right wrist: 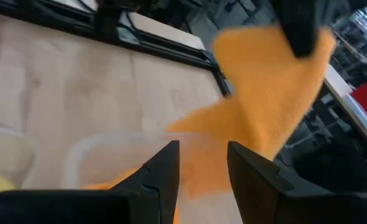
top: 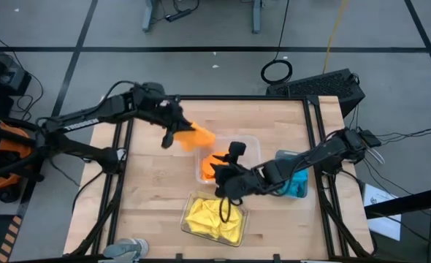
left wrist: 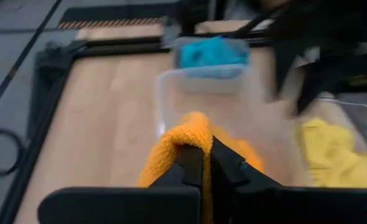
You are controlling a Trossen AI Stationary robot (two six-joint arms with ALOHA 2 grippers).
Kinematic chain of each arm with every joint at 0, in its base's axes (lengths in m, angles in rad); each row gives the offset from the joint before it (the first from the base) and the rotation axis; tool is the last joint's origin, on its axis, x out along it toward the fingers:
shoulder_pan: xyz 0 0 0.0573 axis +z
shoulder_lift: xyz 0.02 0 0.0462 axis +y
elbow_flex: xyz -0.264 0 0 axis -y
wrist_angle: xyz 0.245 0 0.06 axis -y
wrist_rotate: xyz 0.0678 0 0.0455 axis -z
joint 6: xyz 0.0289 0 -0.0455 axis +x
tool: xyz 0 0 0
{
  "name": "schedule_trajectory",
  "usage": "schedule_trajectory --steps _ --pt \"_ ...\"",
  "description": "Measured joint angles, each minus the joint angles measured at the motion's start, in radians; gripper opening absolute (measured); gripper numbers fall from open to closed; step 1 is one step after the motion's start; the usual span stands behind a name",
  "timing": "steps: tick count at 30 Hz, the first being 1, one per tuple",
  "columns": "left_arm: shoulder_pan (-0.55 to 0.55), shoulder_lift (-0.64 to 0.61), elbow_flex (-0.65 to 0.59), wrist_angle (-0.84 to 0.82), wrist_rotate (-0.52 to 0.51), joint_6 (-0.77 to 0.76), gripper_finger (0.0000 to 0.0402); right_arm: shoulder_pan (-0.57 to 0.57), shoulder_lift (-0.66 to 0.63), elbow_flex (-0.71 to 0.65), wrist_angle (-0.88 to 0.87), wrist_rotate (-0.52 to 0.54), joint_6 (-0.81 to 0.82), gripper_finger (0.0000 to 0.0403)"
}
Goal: Sort microfiber towel by color & place in baskets
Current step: Put the orange microfiber cloth into the white transparent bin
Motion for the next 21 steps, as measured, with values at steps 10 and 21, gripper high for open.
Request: schedule_trajectory --steps 10,21 --pt "-0.199 -0.021 0.000 0.030 -0.032 -0.027 0.0007 -0.129 0.001 -0.160 0.184 -0.002 0.017 0.0197" --pt "-0.325 -0.022 0.000 0.060 -0.065 -0.025 0.0007 -0.143 0.001 -0.169 0.263 -0.057 -0.064 0.0230"
